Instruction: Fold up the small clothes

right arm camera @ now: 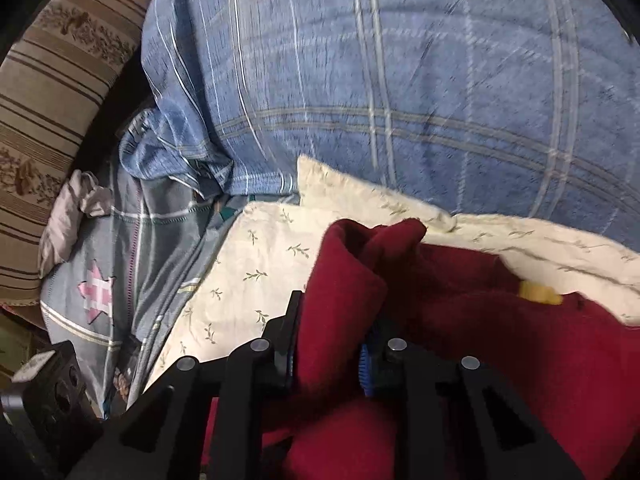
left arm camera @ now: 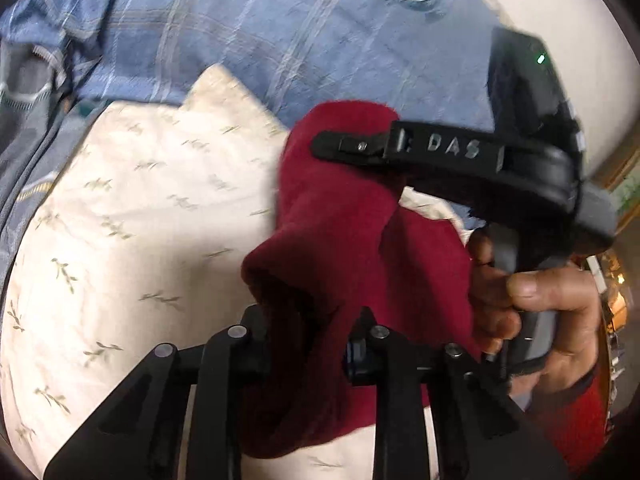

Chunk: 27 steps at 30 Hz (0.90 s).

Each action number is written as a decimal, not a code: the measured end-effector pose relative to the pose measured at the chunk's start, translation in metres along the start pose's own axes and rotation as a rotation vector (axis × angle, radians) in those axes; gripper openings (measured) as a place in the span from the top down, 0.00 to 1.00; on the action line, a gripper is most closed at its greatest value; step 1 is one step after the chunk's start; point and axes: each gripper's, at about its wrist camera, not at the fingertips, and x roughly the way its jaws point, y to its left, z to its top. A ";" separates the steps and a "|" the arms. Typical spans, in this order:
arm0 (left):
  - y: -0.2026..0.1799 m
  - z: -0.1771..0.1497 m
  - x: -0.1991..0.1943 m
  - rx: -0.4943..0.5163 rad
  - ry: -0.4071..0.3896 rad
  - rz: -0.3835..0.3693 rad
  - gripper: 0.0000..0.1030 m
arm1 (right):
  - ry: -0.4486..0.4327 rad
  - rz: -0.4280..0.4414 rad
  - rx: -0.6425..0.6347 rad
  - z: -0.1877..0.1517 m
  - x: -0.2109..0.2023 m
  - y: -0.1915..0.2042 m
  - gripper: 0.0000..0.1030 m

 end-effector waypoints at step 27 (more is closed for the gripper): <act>-0.163 -0.038 0.013 0.399 0.103 -0.162 0.36 | -0.142 -0.323 0.293 -0.092 -0.135 -0.189 0.57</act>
